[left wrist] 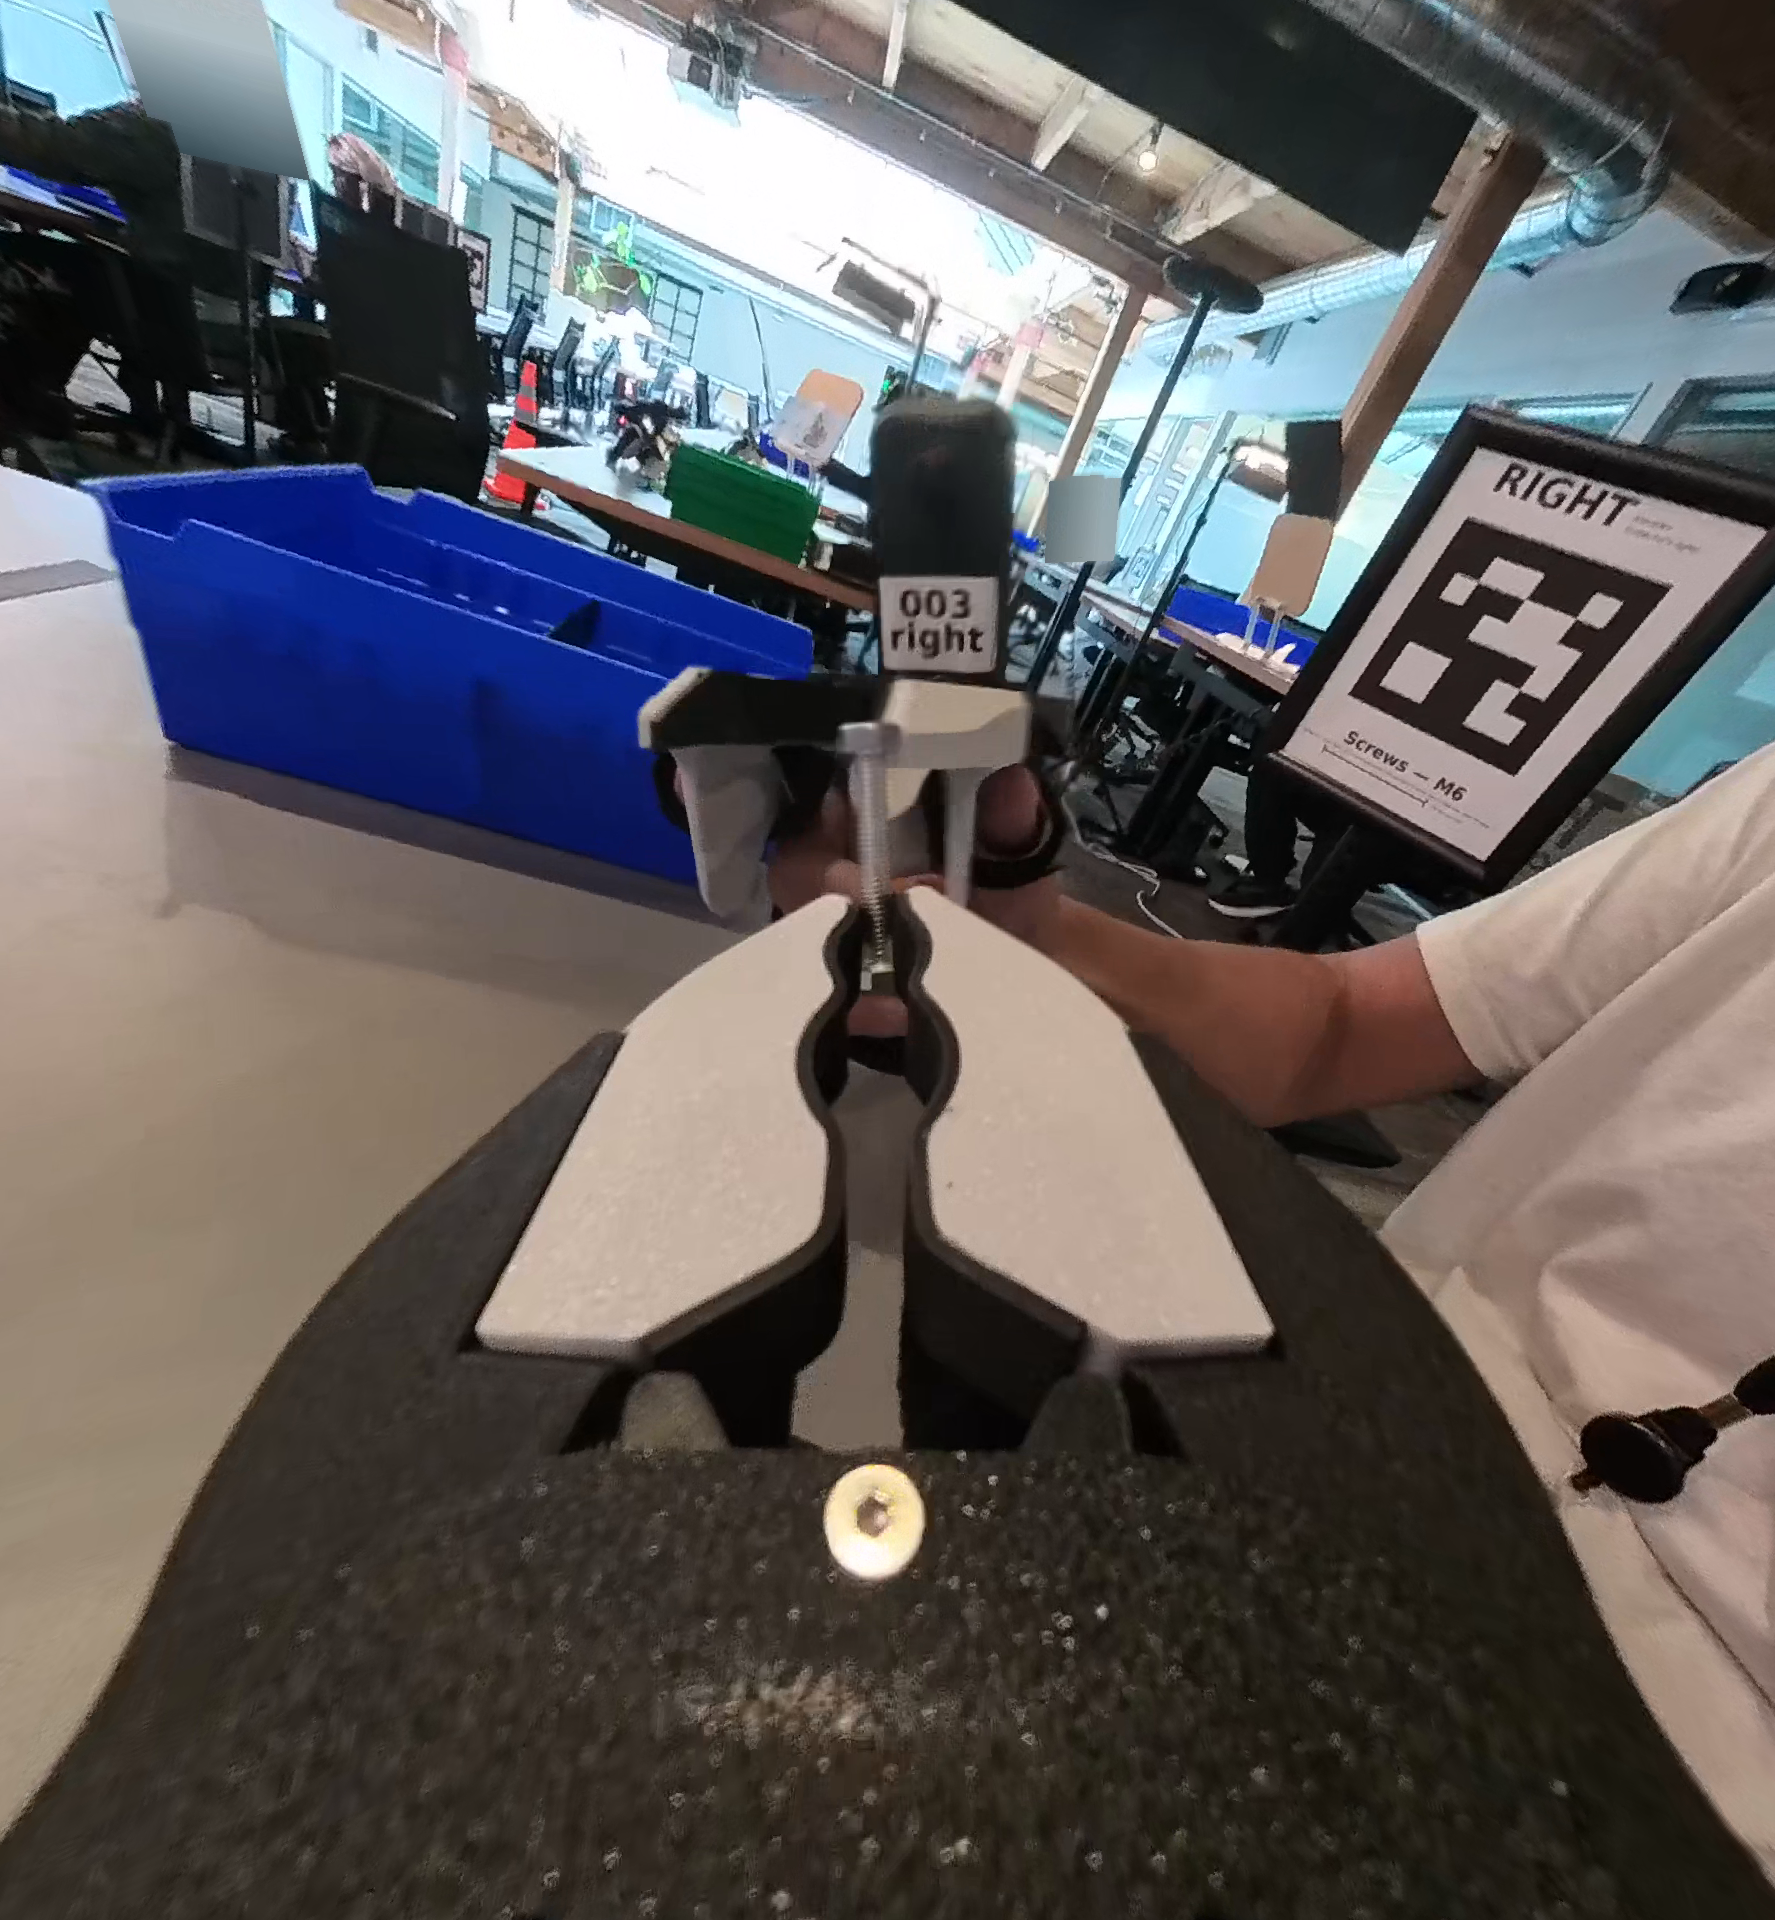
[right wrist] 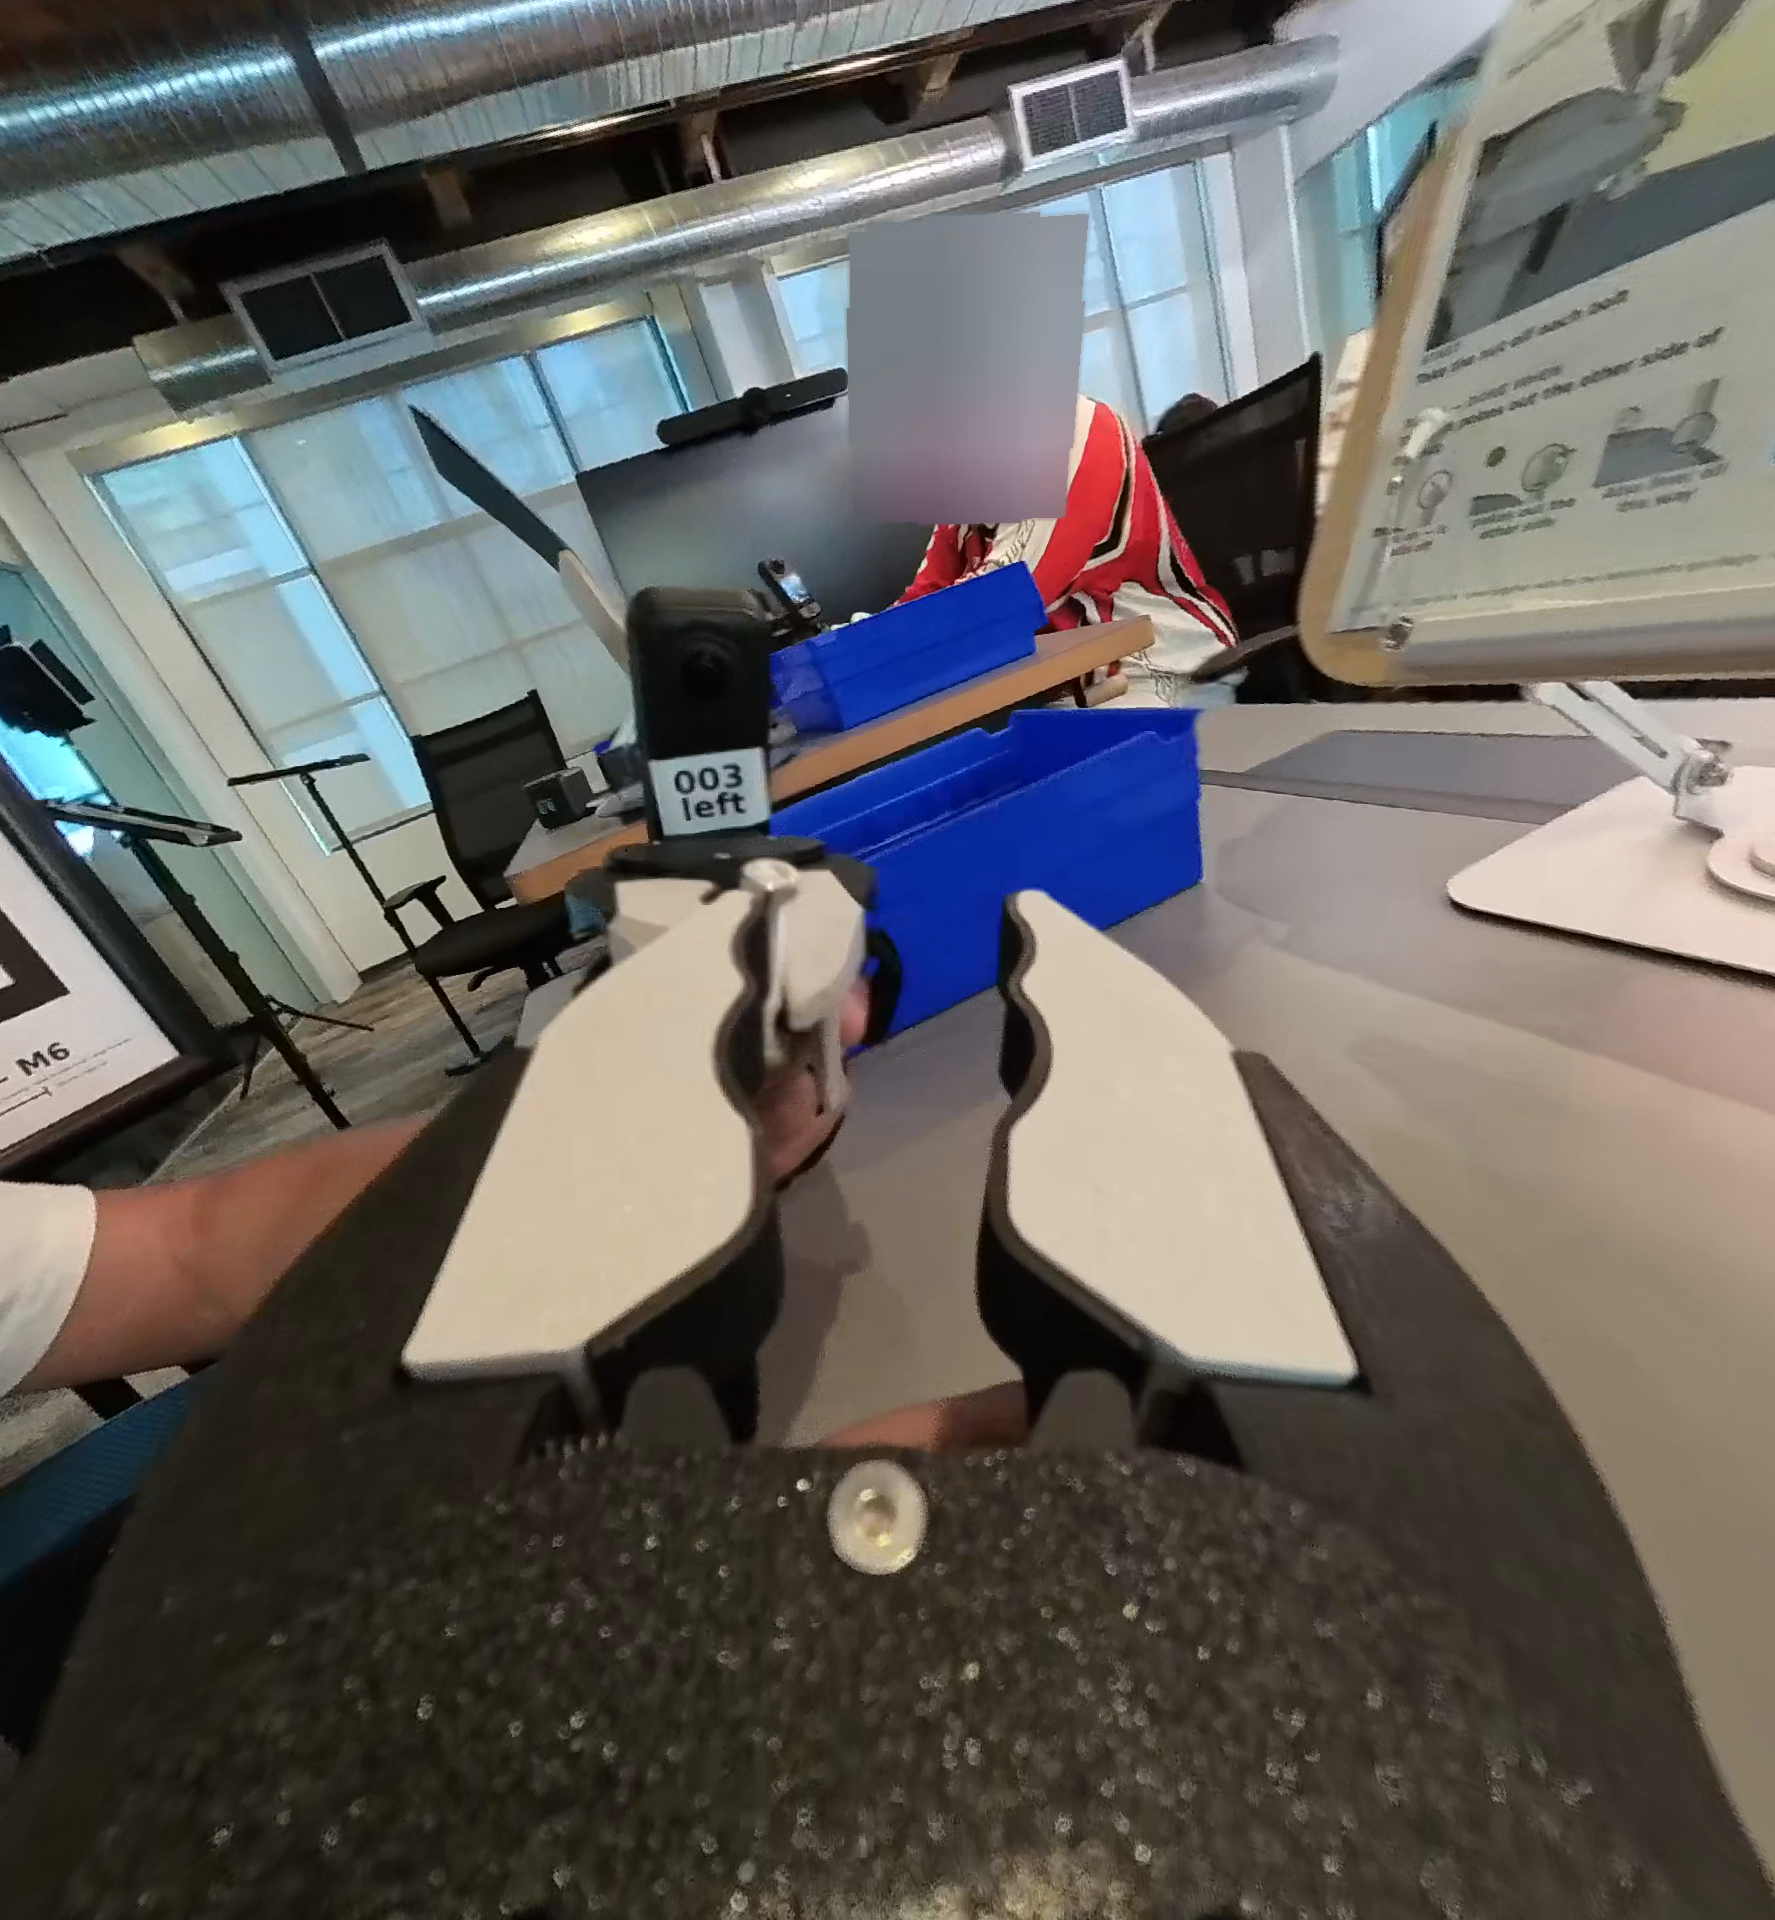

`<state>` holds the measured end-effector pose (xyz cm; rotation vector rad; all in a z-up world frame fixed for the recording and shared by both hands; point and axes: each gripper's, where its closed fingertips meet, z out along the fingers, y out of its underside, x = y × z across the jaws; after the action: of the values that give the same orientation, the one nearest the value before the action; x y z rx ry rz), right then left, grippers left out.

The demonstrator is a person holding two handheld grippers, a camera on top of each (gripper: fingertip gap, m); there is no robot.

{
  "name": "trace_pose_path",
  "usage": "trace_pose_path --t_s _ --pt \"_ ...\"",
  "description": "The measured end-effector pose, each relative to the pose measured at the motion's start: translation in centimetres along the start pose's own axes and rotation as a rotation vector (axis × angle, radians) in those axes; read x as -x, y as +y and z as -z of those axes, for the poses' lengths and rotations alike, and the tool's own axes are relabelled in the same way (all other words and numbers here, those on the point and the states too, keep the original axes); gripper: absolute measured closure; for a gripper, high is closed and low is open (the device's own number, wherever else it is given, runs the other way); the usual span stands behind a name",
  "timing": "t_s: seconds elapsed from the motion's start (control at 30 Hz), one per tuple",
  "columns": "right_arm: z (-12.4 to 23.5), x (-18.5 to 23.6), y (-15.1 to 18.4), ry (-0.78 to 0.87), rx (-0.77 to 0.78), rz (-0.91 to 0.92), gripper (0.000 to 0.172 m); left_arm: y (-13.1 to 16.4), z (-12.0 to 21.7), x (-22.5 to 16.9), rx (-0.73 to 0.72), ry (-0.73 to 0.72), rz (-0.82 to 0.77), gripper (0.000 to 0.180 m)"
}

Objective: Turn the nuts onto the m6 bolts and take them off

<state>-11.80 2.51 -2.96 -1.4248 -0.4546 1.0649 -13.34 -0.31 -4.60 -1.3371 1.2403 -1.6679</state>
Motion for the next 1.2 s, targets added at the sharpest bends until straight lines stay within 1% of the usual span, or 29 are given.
trace_pose_path --t_s 0.1,0.27,0.47,0.67,0.73,0.77,0.8,0.9,1.0,1.1,1.2 --pt "0.5 -0.6 -0.4 0.009 -0.019 -0.02 0.131 -0.2 0.3 0.1 -0.008 -0.007 0.001 0.176" --pt "-0.9 1.6 0.1 -0.032 0.016 0.031 0.13 0.6 -0.4 0.1 0.03 -0.009 -0.008 0.176" --pt "0.5 -0.6 -0.3 0.017 -0.013 -0.01 0.132 -0.4 0.4 -0.1 -0.019 0.004 0.002 0.176" --pt "-0.8 1.6 -0.1 -0.033 0.003 0.022 0.132 0.5 -0.2 0.0 0.028 -0.006 -0.009 0.176" --pt "-0.7 1.1 0.0 -0.017 0.007 0.02 0.132 0.4 -0.2 -0.2 0.021 0.003 -0.009 0.176" --pt "-0.3 0.6 -0.1 -0.008 0.002 0.014 0.13 0.2 -0.1 -0.2 0.014 0.002 -0.007 0.176" --pt "0.0 0.1 -0.1 0.001 -0.001 0.0 0.133 0.0 0.1 -0.2 0.003 -0.002 -0.009 0.176" --pt "0.8 -0.9 -0.1 0.025 -0.005 -0.015 0.134 -0.5 0.6 -0.1 -0.023 -0.005 -0.003 0.176" --pt "0.3 0.5 -0.2 -0.018 -0.008 -0.016 0.134 -0.4 0.6 0.1 -0.017 -0.014 -0.006 0.176" --pt "-0.4 2.2 -0.2 -0.084 -0.016 -0.036 0.14 -0.2 0.4 0.1 -0.004 -0.019 -0.01 0.176" --pt "-0.6 2.3 -0.1 -0.089 -0.02 -0.051 0.144 -0.1 0.4 0.2 -0.001 -0.023 -0.012 0.176"
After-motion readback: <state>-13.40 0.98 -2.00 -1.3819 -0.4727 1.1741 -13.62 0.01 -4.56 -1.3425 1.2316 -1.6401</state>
